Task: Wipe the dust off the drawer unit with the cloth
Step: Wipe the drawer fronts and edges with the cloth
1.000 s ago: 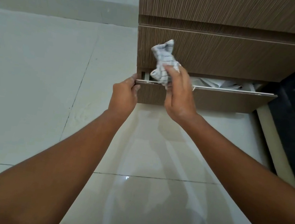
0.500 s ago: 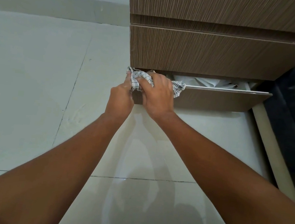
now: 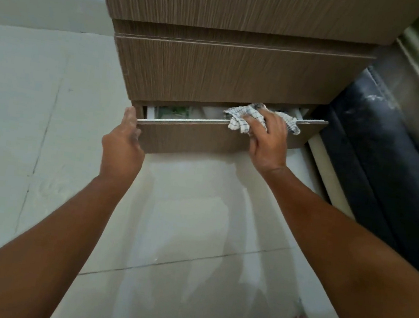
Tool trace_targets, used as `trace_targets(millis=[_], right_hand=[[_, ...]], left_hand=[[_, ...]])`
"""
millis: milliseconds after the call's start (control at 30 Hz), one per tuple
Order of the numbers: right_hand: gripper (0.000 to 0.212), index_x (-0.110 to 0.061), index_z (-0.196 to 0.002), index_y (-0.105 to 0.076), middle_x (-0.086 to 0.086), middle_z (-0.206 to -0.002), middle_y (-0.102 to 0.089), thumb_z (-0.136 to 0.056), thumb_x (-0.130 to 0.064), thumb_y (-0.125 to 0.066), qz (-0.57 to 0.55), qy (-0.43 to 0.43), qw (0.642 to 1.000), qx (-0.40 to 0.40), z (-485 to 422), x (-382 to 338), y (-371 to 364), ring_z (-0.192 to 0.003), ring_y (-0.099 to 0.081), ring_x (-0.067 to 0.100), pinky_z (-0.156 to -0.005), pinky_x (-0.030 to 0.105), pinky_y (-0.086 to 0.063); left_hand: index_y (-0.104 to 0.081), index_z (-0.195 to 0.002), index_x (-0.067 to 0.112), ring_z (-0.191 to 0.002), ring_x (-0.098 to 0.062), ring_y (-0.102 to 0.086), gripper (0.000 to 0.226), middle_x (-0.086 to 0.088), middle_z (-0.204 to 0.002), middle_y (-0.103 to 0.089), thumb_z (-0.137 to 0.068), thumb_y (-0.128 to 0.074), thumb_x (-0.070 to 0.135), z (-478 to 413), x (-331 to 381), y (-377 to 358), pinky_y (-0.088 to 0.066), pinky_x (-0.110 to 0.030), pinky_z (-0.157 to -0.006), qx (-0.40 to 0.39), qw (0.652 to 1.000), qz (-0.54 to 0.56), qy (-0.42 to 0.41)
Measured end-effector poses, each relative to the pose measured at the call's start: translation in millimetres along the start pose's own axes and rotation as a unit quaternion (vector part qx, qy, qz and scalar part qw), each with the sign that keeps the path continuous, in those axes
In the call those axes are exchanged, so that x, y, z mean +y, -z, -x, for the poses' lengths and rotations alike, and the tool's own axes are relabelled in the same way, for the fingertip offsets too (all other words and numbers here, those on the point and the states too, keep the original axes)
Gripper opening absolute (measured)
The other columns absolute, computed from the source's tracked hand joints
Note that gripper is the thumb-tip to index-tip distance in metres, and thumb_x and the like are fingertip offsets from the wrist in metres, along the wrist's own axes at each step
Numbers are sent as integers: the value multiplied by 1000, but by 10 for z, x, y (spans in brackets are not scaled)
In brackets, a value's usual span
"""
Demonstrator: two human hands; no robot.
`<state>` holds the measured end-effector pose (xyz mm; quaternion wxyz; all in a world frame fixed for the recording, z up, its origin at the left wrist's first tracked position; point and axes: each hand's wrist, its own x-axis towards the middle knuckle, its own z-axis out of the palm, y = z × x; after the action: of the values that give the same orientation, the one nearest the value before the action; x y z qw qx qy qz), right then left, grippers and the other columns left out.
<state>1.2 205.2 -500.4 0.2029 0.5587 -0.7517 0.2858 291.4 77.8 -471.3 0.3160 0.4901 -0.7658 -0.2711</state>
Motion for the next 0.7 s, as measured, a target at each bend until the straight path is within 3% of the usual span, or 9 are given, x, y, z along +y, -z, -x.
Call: trace_targets(millis=[233,333,433,467,567,633,700], right_hand=[[31,-11,-122,-69,16,-132,-61,-93,-4,-61,2,-44,999,17,64,589,241,-119,-56,35,-105,47,-43],[30,-10,-121,-69,17,-135,-59,-95,-7,-55,3,-83,996,26,92,751,358,-124,-53,36,-115,42,-35],[32,-5,-119,-68,21,-133,-59,-94,-10,-49,-4,-123,991,42,98,824,428,-125,-53,38,-117,44,-34],[33,-4,-120,-68,21,-132,-59,-94,-10,-48,-7,-137,989,48,97,834,433,-125,-53,38,-117,43,-34],[36,-4,-125,-64,16,-137,-55,-95,-8,-46,-33,-215,975,49,67,827,498,-127,-52,27,-118,25,-33],[35,-4,-131,-59,11,-141,-52,-99,-7,-45,-72,-304,947,67,14,791,576,-126,-50,12,-107,0,-25],[33,2,-130,-59,16,-134,-56,-101,-5,-45,-111,-361,917,130,-45,720,624,-118,-50,4,-96,-9,-21]], left_hand=[[-48,-146,2,-111,-38,-66,46,-28,-123,-66,-101,-44,0,-26,-163,-80,-34,-9,-100,18,999,-15,-27],[-47,-148,4,-111,-42,-65,47,-30,-122,-66,-101,-44,0,-23,-158,-83,-36,-20,-102,18,999,-26,-20],[-46,-148,5,-114,-43,-63,47,-29,-126,-65,-101,-45,1,-6,-113,-79,-33,-12,-103,19,999,-25,-13],[-46,-148,5,-114,-44,-63,47,-29,-126,-65,-101,-45,2,-2,-110,-80,-36,-17,-105,23,999,-26,-12],[-46,-148,4,-117,-45,-61,47,-29,-129,-64,-101,-45,4,4,-112,-80,-40,-35,-107,24,999,-36,-10],[-45,-149,4,-119,-44,-60,48,-29,-130,-63,-101,-44,3,-6,-119,-76,-37,-29,-107,19,999,-32,-5],[-44,-149,4,-118,-44,-61,48,-29,-129,-63,-101,-44,2,-7,-110,-71,-34,-24,-104,19,1000,-21,0]])
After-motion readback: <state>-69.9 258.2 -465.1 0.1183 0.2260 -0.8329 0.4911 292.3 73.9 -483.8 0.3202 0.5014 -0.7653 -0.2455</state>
